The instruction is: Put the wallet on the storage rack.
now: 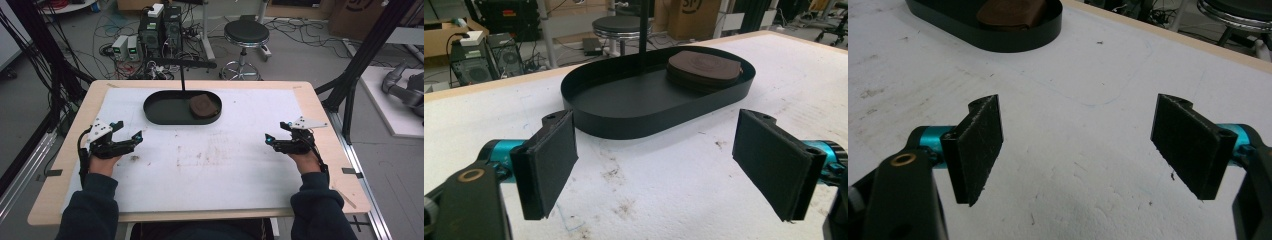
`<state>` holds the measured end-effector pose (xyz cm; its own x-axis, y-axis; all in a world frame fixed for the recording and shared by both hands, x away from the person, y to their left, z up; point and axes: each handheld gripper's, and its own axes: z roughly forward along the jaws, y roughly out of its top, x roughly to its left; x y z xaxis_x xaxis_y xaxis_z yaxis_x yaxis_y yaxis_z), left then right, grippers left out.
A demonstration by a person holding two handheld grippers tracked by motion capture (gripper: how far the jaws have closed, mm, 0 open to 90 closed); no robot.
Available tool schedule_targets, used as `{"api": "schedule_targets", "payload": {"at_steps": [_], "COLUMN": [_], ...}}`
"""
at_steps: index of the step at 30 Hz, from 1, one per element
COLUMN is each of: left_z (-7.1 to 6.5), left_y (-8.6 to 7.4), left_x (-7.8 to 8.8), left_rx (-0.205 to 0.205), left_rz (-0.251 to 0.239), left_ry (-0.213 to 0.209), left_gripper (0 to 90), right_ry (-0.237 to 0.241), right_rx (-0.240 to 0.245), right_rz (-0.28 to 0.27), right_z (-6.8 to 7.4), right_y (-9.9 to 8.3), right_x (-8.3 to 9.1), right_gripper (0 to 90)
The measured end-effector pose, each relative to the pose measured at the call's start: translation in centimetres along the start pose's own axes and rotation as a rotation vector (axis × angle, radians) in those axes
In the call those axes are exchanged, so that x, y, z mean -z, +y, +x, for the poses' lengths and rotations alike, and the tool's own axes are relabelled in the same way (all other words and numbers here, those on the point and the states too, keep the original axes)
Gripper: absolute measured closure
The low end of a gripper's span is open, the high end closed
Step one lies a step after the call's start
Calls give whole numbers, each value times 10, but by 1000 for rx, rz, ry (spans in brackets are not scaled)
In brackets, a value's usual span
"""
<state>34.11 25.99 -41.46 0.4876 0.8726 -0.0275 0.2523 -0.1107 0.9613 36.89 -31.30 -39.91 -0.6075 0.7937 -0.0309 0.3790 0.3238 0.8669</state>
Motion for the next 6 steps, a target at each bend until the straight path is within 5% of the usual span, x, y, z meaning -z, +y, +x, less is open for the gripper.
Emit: {"api": "schedule_targets", "payload": {"at_steps": [6], "left_z": [0], "left_y": [-1], "left_x": [-1], "left_rx": [-1], "left_rz": [8], "left_ry": [5], "left_gripper": [179], "right_ry": [5], "right_rx": [-6], "right_rz": [-1], "right_z": [-2], "right_y": [0], "right_x": [0], "right_gripper": [212]}}
